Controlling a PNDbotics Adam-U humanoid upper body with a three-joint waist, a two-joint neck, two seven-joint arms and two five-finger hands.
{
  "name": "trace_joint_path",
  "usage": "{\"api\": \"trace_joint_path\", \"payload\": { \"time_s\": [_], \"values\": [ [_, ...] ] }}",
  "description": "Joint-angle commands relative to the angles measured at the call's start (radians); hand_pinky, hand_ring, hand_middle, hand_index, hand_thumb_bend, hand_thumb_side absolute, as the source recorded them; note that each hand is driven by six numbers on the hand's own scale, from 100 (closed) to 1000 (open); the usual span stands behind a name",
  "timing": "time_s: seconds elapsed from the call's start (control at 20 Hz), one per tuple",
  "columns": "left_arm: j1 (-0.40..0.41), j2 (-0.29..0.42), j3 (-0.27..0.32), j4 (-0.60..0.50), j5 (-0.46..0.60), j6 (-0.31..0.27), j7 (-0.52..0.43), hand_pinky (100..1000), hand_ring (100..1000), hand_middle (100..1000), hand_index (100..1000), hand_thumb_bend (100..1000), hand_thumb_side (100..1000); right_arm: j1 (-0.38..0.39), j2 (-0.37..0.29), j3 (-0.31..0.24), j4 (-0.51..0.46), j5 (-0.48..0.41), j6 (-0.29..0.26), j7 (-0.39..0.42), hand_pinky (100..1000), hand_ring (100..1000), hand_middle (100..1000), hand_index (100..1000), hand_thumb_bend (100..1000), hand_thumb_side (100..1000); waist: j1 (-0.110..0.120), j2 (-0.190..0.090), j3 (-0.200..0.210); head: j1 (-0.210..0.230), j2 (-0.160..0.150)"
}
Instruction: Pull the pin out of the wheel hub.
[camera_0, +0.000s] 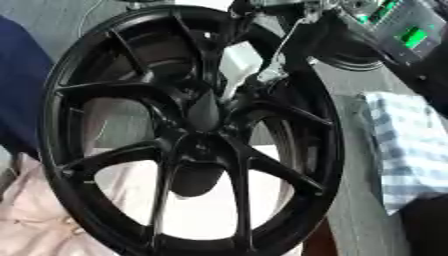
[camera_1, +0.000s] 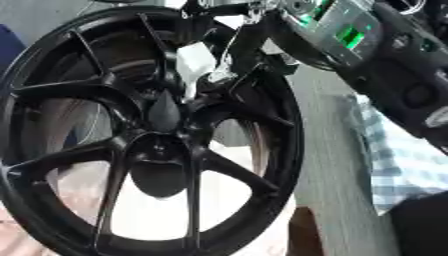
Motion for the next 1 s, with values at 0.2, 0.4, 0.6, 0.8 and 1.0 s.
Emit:
{"api": "trace_joint_path", "payload": {
  "time_s": [0.2,0.4,0.6,0.8,1.0],
  "values": [
    [-0.014,0.008,-0.002,-0.014,-0.005,0.000,-0.005,598,565,491,687,100,906,0.001,-0.032,-0.017,-0.019,-0.023,0.010,-0.024,802,757,658,743,512,273,0.008,-0.017,0.002,-0.003,0.005],
    [-0.014,0.008,-0.002,-0.014,-0.005,0.000,-0.005,598,565,491,687,100,906,0.003,-0.034,-0.017,-0.025,-0.026,0.016,-0.026,802,757,658,743,512,273,0.008,-0.017,0.002,-0.004,0.005],
    [-0.016,0.006,-0.003,-0.014,-0.005,0.002,-0.008,598,566,492,687,100,906,0.029,-0.048,-0.026,-0.045,-0.069,0.028,-0.060,770,694,562,648,443,141,0.006,-0.018,0.006,-0.006,0.010],
    [-0.016,0.006,-0.003,-0.014,-0.006,0.002,-0.009,598,566,492,687,100,906,0.033,-0.057,-0.023,-0.059,-0.096,0.045,-0.072,770,694,562,648,443,141,0.006,-0.018,0.007,-0.007,0.010],
    [-0.015,0.007,-0.003,-0.013,-0.006,0.002,-0.009,598,566,492,687,100,906,0.033,-0.055,-0.026,-0.061,-0.124,0.063,-0.089,741,652,523,614,338,100,0.007,-0.018,0.005,-0.009,0.015]
  ]
}}
